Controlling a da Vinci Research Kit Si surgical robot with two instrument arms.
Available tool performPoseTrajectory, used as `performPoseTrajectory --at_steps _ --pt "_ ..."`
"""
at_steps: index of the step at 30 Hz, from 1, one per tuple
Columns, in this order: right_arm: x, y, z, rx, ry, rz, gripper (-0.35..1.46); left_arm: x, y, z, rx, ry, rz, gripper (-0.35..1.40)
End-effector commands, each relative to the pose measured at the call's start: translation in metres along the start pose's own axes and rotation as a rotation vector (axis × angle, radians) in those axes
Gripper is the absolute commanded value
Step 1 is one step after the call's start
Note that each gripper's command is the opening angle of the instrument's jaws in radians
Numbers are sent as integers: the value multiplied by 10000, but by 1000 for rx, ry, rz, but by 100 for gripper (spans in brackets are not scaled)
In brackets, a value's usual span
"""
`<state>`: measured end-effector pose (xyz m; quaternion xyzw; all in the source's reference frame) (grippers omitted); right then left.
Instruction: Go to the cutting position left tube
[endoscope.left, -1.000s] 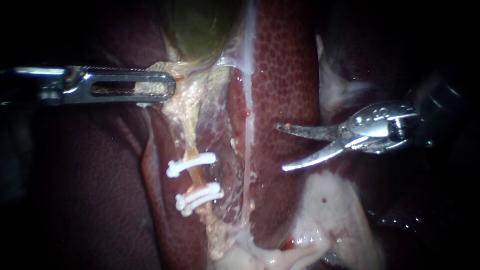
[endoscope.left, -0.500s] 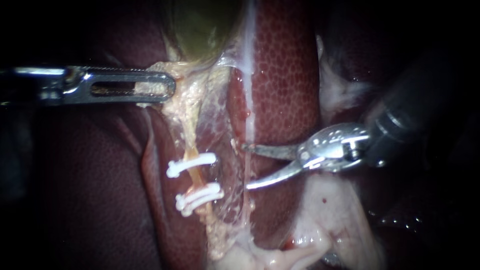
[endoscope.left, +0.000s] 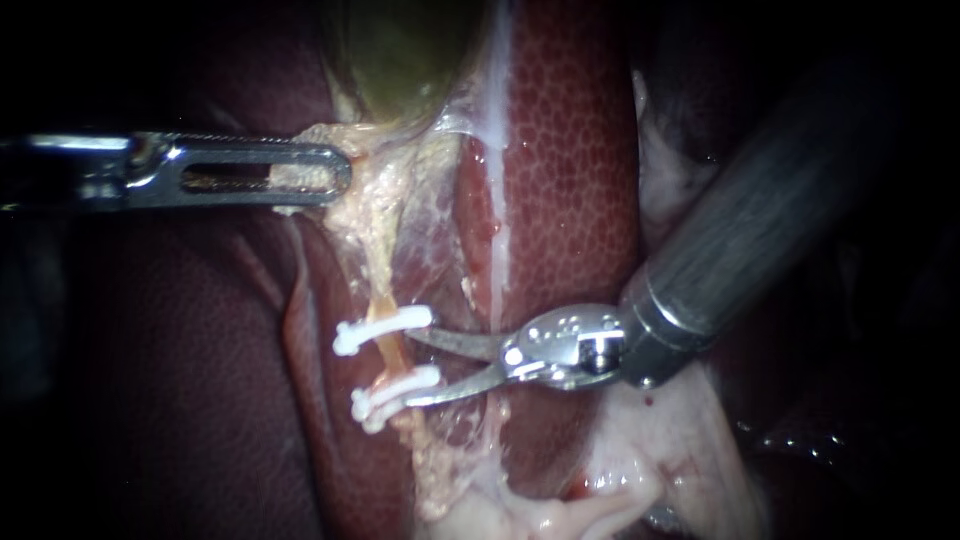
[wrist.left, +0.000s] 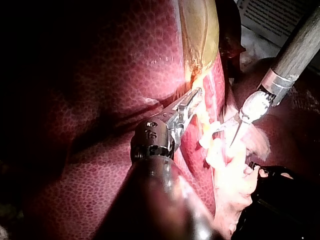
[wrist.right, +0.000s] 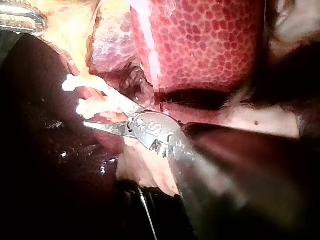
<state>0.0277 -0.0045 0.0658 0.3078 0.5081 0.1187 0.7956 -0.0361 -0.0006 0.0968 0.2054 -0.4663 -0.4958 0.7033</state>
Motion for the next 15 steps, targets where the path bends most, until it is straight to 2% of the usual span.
performPoseTrajectory --at_steps 1,10,15 --pt "0 0 2 3 0 0 143 0 0 0 -1 0 0 -35" --pt "3 0 10 25 0 7 143 0 -1 0 -1 -1 -1 -35" --pt "6 -5 10 78 -3 3 138 0 -1 0 -1 -1 -1 -35"
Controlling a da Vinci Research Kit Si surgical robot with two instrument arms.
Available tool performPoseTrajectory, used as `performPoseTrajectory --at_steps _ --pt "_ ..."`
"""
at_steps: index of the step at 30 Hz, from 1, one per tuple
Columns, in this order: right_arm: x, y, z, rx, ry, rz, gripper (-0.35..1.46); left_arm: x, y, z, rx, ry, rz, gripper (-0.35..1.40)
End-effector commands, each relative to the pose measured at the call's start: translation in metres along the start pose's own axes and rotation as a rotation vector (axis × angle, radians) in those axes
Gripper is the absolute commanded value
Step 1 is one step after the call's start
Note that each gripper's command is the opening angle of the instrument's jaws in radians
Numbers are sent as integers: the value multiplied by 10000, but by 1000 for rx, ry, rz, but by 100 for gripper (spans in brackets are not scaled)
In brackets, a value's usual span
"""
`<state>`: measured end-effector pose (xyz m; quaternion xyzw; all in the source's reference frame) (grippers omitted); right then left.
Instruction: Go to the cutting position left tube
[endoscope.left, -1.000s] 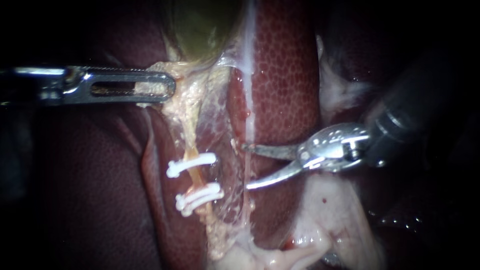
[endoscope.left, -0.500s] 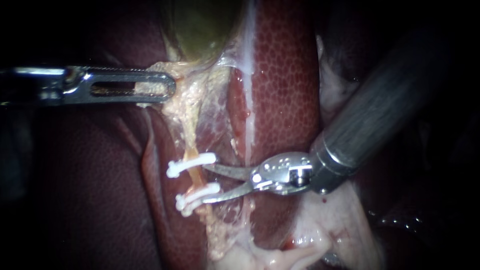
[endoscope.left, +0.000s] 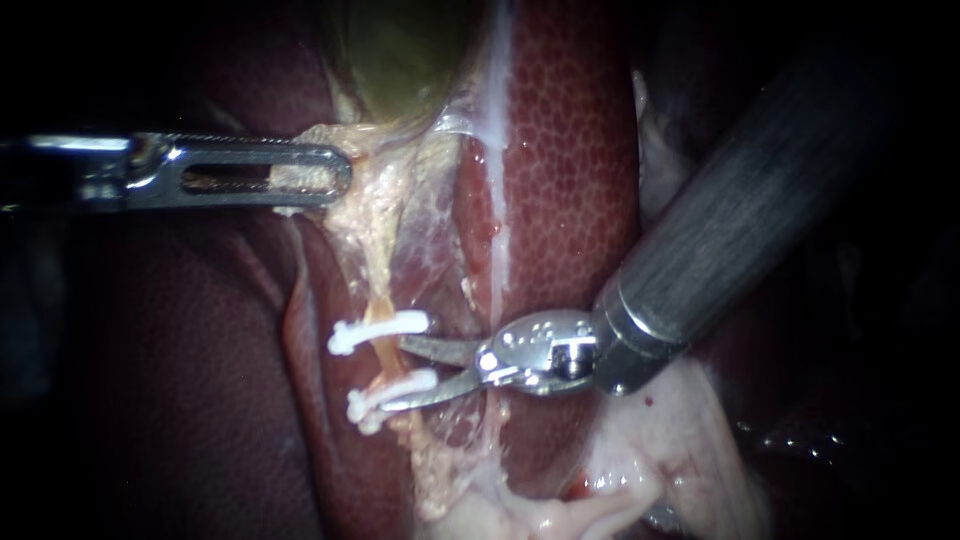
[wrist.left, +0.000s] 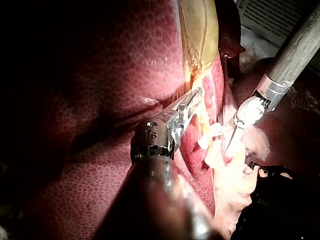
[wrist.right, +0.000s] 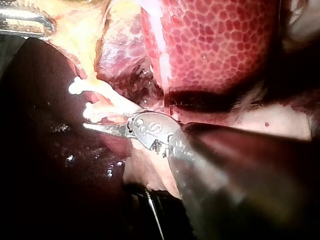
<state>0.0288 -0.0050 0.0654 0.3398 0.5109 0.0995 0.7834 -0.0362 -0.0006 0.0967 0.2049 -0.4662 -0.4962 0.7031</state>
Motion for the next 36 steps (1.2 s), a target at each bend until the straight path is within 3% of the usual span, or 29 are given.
performPoseTrajectory --at_steps 1,6,16,36 --pt "2 -1 0 10 -1 -5 137 0 0 0 0 0 0 -35" --pt "8 -2 7 43 -4 -5 132 0 0 1 -1 0 0 -35" --pt "17 7 32 46 9 25 132 0 -1 3 -3 -1 0 -35" --pt "15 14 65 76 22 69 130 0 -3 6 -4 -2 -1 -35"
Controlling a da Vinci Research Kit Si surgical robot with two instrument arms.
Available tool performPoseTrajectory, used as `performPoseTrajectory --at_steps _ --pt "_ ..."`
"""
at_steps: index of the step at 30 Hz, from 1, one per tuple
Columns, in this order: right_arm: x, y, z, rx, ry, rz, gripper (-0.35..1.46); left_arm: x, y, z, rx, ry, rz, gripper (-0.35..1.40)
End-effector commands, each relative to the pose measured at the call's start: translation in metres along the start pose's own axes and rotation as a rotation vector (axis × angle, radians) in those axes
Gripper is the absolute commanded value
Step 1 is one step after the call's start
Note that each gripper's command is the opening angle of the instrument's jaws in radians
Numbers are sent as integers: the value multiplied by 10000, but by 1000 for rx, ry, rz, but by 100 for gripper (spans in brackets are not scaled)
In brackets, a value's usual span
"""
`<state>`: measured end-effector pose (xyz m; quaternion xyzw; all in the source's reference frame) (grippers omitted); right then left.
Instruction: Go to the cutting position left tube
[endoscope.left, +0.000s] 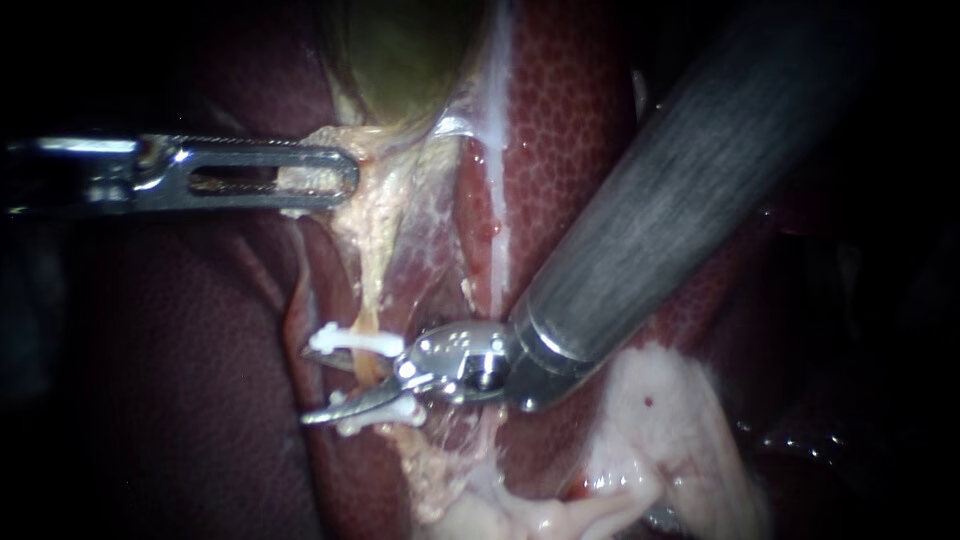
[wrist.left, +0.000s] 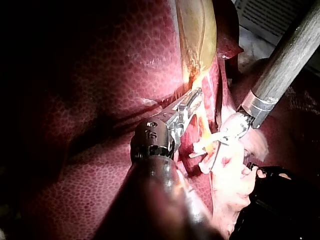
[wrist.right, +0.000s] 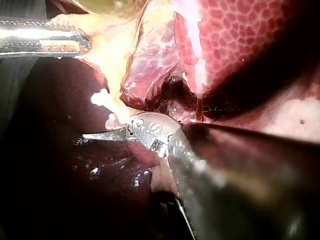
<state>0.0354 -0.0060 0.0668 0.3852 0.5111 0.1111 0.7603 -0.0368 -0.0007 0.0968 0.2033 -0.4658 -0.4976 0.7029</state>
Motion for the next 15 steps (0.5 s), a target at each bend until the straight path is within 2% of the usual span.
performPoseTrajectory --at_steps 1,15 --pt "0 1 0 0 0 0 130 0 0 0 0 0 0 -35" --pt "-2 3 -1 1 0 5 130 0 0 0 0 0 0 -35"
